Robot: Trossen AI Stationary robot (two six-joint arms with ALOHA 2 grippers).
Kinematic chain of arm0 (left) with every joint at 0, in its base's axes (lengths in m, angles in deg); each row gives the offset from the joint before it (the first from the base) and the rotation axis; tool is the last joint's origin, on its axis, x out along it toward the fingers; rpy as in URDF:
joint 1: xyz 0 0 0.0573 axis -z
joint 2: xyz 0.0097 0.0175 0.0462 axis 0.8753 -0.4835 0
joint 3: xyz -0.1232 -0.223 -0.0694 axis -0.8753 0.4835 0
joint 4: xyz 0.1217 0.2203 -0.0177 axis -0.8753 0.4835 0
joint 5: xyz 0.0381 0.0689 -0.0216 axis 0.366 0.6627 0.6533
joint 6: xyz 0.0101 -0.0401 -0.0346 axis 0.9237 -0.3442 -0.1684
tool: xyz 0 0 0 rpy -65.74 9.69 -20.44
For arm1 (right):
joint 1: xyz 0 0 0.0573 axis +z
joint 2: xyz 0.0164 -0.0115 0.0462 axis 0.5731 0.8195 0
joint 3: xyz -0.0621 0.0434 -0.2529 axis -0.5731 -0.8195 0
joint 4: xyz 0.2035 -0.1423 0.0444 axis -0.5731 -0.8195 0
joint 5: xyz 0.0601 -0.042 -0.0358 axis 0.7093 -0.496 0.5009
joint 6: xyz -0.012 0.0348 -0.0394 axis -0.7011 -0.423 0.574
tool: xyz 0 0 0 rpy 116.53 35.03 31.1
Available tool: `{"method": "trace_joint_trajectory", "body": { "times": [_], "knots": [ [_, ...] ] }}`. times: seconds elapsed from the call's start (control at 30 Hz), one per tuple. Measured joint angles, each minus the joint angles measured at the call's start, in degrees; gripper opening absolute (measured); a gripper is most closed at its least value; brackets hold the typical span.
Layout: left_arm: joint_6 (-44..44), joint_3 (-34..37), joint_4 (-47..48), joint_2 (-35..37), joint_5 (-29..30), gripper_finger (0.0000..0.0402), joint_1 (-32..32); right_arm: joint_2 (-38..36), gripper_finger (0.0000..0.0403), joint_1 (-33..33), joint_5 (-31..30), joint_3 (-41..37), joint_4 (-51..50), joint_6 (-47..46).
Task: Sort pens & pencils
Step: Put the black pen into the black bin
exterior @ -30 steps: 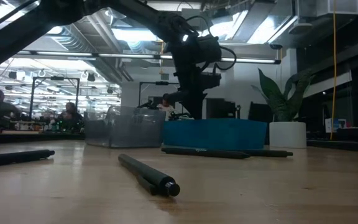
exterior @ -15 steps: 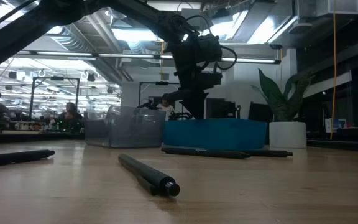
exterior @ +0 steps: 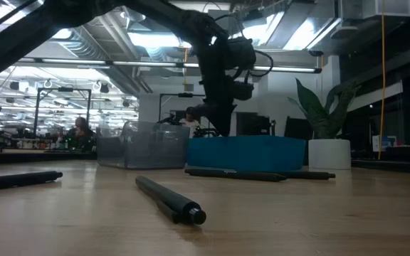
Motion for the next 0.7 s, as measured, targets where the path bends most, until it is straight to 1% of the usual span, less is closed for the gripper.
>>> {"method": "trace_joint_trajectory", "body": {
  "times": [0.07, 0.1, 0.27, 0.4, 0.57, 0.7],
  "knots": [
    [0.7, 0.0, 0.6, 0.7, 2.8, 0.0054, 0.9, 0.0, 0.0083, -0.4, -0.2, 0.0, 0.0, 0.1],
    [0.7, -0.1, 1.0, 1.3, 3.2, 0.0054, 1.3, 0.0, 0.0083, -0.7, -0.2, 0.0, 0.0, 0.1],
    [-3.1, -0.1, 6.7, 4.3, 3.0, 0.0054, 3.9, 0.0, 0.0083, -2.4, -0.4, 0.0, 0.3, 0.0],
    [-9.6, -0.1, 11.8, 7.3, 2.3, 0.0054, 6.2, 0.0, 0.0083, -3.6, -0.4, 0.0, 0.4, -0.2],
    [-17.5, -0.1, 22.8, 10.5, 1.5, 0.0054, 10.1, 0.0, 0.0083, -4.3, -0.4, 0.0, 0.5, -0.3],
    [-25.7, -0.2, 29.2, 13.1, -2.1, 0.0054, 14.1, 0.0, 0.0083, -4.4, 0.2, 0.0, 0.8, -1.6]
  ]
}}
